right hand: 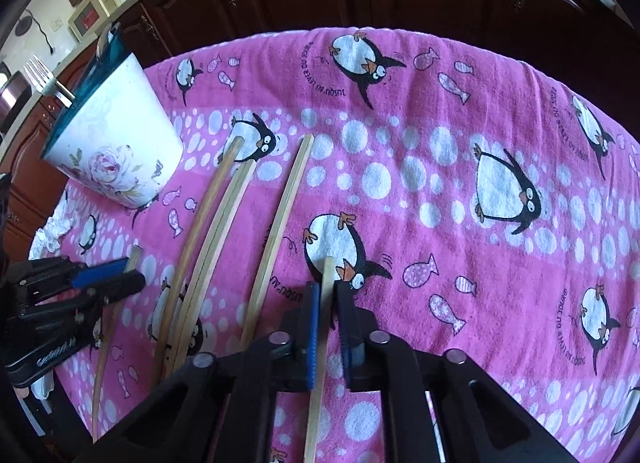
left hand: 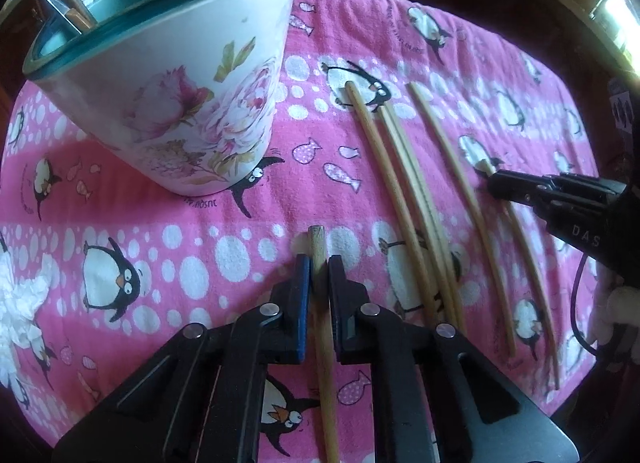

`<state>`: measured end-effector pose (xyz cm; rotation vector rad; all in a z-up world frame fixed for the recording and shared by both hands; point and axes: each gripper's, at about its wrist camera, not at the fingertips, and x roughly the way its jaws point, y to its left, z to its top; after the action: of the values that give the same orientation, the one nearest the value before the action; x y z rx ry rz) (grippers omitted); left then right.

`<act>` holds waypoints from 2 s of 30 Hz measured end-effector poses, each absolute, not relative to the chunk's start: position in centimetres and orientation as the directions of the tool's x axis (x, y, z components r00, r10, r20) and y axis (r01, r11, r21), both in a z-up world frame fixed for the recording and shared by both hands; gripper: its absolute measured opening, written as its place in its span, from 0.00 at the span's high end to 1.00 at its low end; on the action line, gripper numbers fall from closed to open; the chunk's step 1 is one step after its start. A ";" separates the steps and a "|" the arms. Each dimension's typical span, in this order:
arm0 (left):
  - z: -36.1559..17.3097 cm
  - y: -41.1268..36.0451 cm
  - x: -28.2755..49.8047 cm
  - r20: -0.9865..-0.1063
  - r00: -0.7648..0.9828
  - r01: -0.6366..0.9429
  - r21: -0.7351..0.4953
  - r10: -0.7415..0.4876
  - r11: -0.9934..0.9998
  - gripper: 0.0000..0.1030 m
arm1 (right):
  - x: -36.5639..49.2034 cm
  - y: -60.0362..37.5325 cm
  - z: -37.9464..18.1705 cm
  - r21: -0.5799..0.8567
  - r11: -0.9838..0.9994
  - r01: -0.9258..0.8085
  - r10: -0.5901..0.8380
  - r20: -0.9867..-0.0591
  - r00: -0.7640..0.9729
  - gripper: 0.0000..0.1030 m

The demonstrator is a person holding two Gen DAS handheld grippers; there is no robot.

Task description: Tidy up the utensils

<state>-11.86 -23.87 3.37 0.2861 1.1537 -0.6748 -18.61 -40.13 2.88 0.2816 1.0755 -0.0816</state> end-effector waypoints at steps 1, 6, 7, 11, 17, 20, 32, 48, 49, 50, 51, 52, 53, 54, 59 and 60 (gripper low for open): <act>3.6 -23.8 -11.9 -0.905 0.231 0.625 -0.143 -0.357 0.767 0.93 | -18.9 -40.2 3.2 0.197 0.959 0.203 0.076 -0.872 0.484 0.94; 6.1 -22.9 -12.5 -0.870 0.243 0.645 -0.184 -0.428 0.741 0.93 | -20.4 -40.0 5.4 0.204 0.963 0.176 0.083 -0.846 0.527 0.95; 6.4 -22.8 -12.6 -0.867 0.248 0.648 -0.184 -0.433 0.739 0.93 | -20.6 -40.0 5.7 0.197 0.965 0.173 0.077 -0.844 0.530 0.95; 6.8 -22.2 -12.9 -0.865 0.256 0.637 -0.185 -0.432 0.749 0.93 | -20.5 -40.2 5.5 0.194 0.963 0.186 0.074 -0.857 0.510 0.95; 6.8 -21.3 -13.8 -0.865 0.256 0.624 -0.193 -0.431 0.757 0.93 | -18.6 -39.5 3.1 0.119 0.976 0.182 0.030 -0.903 0.429 0.90; 7.4 -21.3 -14.1 -0.860 0.263 0.625 -0.194 -0.438 0.756 0.93 | -17.6 -39.1 2.2 0.106 0.980 0.170 0.025 -0.908 0.418 0.90; 11.9 -18.2 -15.7 -0.803 0.311 0.631 -0.227 -0.509 0.742 0.93 | -23.7 -38.1 9.4 0.175 0.976 0.129 0.068 -0.811 0.581 0.94; 17.2 -15.6 -18.4 -0.725 0.363 0.661 -0.242 -0.585 0.710 0.93 | -26.8 -35.7 13.1 0.127 0.989 0.070 0.060 -0.798 0.600 0.91; 17.2 -15.5 -18.5 -0.725 0.362 0.660 -0.245 -0.586 0.710 0.93 | -26.3 -35.5 12.1 0.104 0.992 0.072 0.044 -0.814 0.579 0.88; 17.2 -15.3 -18.6 -0.725 0.363 0.659 -0.244 -0.586 0.711 0.93 | -25.8 -35.3 11.1 0.097 0.993 0.065 0.044 -0.829 0.558 0.87; 17.2 -15.4 -18.7 -0.725 0.364 0.659 -0.243 -0.584 0.712 0.93 | -25.1 -35.2 9.9 0.100 0.993 0.058 0.054 -0.845 0.533 0.85; 17.2 -15.3 -18.7 -0.726 0.365 0.657 -0.243 -0.584 0.713 0.93 | -24.4 -35.1 8.5 0.097 0.993 0.060 0.054 -0.861 0.506 0.83; 17.3 -15.2 -18.7 -0.726 0.366 0.656 -0.242 -0.582 0.715 0.93 | -23.6 -35.1 7.3 0.080 0.994 0.070 0.037 -0.876 0.480 0.83; 17.3 -15.1 -18.7 -0.727 0.367 0.654 -0.242 -0.581 0.717 0.93 | -23.1 -35.3 6.4 0.070 0.995 0.077 0.026 -0.883 0.468 0.83; 17.3 -14.7 -18.5 -0.730 0.369 0.645 -0.245 -0.576 0.724 0.93 | -20.2 -36.2 3.0 0.087 0.990 0.108 0.035 -0.911 0.410 0.83; 17.3 -14.7 -18.5 -0.731 0.369 0.644 -0.245 -0.575 0.725 0.93 | -19.8 -36.1 2.6 0.081 0.991 0.108 0.032 -0.916 0.400 0.83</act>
<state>-18.46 -14.73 17.28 0.0865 0.9008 -0.7833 -19.76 -36.10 2.59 0.1348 1.1590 -0.0481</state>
